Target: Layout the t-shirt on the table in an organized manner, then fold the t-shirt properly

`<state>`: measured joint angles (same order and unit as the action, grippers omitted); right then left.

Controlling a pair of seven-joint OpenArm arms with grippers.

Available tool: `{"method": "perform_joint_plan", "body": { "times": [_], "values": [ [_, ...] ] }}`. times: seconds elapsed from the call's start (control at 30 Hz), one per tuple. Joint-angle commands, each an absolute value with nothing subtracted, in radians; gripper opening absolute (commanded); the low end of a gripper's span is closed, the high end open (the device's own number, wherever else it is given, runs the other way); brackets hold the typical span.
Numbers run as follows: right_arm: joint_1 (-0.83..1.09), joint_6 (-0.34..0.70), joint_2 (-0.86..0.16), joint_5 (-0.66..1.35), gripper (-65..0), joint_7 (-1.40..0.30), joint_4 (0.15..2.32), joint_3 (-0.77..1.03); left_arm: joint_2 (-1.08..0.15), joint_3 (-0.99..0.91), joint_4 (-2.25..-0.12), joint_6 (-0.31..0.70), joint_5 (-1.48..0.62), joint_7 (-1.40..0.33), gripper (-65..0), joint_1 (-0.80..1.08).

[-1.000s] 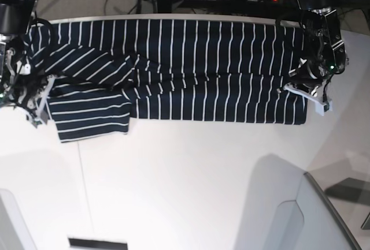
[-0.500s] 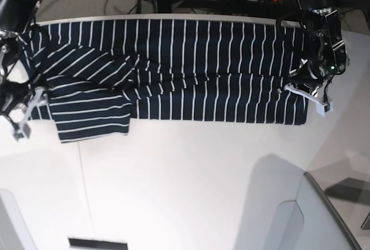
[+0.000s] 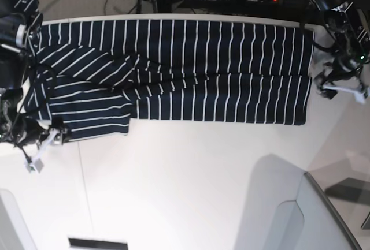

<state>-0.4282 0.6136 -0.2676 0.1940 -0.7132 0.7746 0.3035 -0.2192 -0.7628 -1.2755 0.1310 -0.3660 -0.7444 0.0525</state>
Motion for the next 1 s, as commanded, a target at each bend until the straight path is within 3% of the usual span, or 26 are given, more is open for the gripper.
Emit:
{"method": "perform_joint_plan", "body": {
  "times": [0.0, 0.27, 0.43, 0.6, 0.67, 0.8, 0.83, 0.97],
  "values": [
    [-0.473, 0.619, -0.282, 0.208, -18.5, -0.665, 0.753, 0.303, -0.242, -0.799, -1.297, 0.136, -0.369, -0.73, -17.8, 0.044],
    [-0.539, 0.61, -0.312, 0.206, -18.8, -0.438, 0.481, 0.179, -0.265, -1.006, -1.3, 0.147, -0.378, -0.727, -17.9, 0.119],
    [-0.524, 0.529, -0.312, 0.208, -18.8, -0.341, 0.412, 0.119, -0.259, -1.069, -1.299, 0.288, -0.377, -0.727, -17.9, 0.148],
    [-0.516, 0.524, -0.305, 0.208, -20.0, -0.344, 0.412, 0.084, -0.259, -1.078, -1.296, 0.32, -0.374, -0.727, -17.9, 0.156],
    [-0.515, 0.524, -0.305, 0.208, -27.5, -0.346, 0.412, 0.085, -0.259, -1.073, -1.297, 0.32, -0.374, -0.73, -17.9, 0.156],
    [-0.518, 0.526, -0.295, 0.208, -60.6, -0.348, 0.412, 0.084, -0.259, -1.072, -1.297, 0.32, -0.375, -0.73, -17.9, 0.15],
    [-0.519, 0.526, -0.294, 0.208, -65.0, -0.348, 0.414, 0.087, -0.257, -1.072, -1.296, 0.32, -0.375, -0.73, -17.9, 0.148],
    [-0.509, 0.53, -0.294, 0.213, -65.0, -0.45, 0.532, 0.091, -0.255, -1.072, -1.293, 0.32, -0.375, -0.73, -17.9, 0.147]
  ]
}}
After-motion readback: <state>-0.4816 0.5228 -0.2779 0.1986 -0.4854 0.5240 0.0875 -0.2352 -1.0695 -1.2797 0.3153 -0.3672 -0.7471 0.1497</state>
